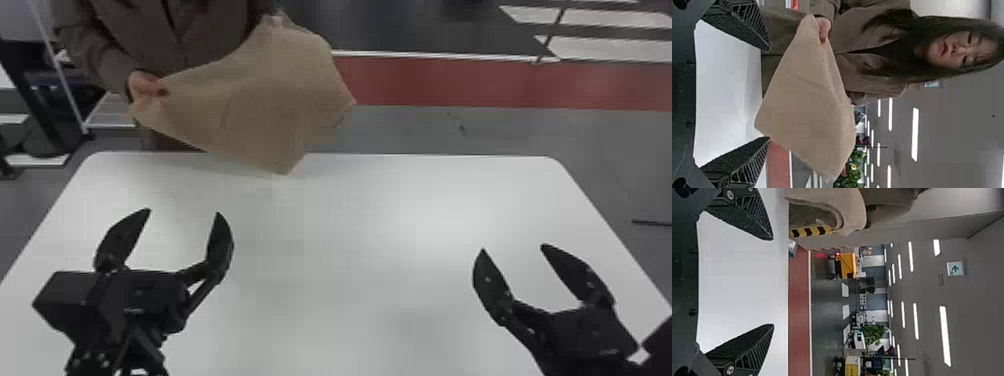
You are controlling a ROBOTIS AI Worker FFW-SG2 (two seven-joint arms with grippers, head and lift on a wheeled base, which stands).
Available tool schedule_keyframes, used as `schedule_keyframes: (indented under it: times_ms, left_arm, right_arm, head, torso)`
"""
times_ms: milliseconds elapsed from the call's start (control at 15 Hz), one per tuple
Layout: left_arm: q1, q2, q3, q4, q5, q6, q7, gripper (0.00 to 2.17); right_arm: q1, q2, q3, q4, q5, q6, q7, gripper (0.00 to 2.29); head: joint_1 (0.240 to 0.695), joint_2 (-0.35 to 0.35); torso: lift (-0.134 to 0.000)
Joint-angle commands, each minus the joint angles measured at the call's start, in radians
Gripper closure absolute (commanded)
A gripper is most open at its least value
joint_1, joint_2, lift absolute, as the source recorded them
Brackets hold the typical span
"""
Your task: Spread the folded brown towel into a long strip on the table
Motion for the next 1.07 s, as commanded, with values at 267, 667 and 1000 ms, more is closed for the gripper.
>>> schedule_keyframes:
  times_ms: [267,667,1000]
  left_arm:
    - [0.028,0.005,0.0,-0.034,-0.015,-0.002,0.002,0.07]
    - [0.048,0.005,-0.003,-0.055,-0.02,-0.002,0.002,0.07]
    - [0.053,0.008,-0.008,-0.064,-0.023,-0.002,0.011,0.07]
  right_arm:
    - [0.023,0.0,0.005,-0.024,-0.001,-0.003,0.0,0.1]
    - [0.055,-0.003,0.003,-0.049,-0.007,-0.003,0.0,0.1]
    - [0.064,-0.002,0.001,-0.058,-0.009,-0.006,0.0,0.1]
  head:
    - [0.695,-0.067]
    - [0.695,-0.066]
    - [0.695,-0.074]
  torso:
    - [-0.114]
    - [-0.114]
    - [-0.114]
